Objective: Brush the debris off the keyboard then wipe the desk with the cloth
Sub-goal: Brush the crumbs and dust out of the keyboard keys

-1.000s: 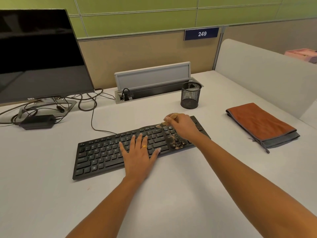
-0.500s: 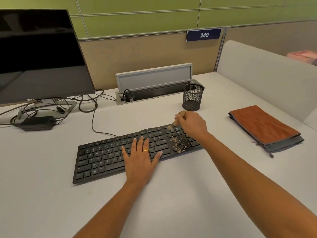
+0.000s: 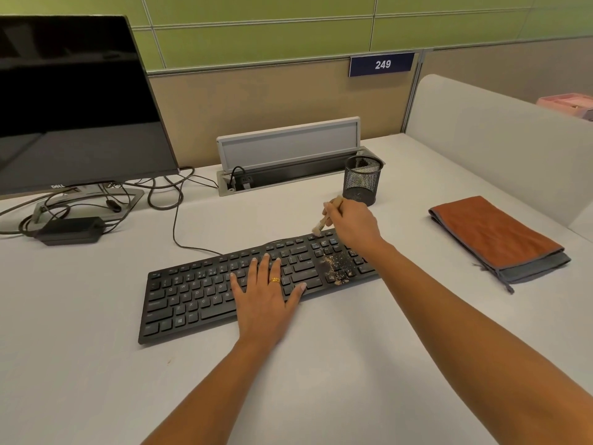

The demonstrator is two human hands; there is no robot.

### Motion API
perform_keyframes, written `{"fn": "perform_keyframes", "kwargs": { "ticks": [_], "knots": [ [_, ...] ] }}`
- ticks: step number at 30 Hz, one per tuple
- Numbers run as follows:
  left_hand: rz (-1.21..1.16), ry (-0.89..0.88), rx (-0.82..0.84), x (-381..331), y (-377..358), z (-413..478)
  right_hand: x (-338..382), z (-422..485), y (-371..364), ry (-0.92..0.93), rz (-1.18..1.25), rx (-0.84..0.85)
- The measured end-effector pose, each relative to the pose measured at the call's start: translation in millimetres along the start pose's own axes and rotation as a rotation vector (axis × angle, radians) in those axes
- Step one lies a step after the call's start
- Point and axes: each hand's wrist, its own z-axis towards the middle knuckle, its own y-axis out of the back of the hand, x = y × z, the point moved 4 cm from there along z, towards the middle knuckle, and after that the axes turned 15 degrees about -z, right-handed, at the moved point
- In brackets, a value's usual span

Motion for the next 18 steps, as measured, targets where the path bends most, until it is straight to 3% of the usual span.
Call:
{"fn": "perform_keyframes", "kwargs": {
  "ticks": [3,7,18],
  "knots": [
    [-0.002,0.0,-0.002,0,1,-1,-4,-1,-4,0.002,-0.033,0.029],
    [-0.006,-0.004,0.015,-1,2,-1,-8,1,1,-0.041,-0.047,-0.077],
    [-0.013,-0.006,0.008,1,1,-1,-15,4,-1,-0.037,-0.112,-0.04]
  ]
}}
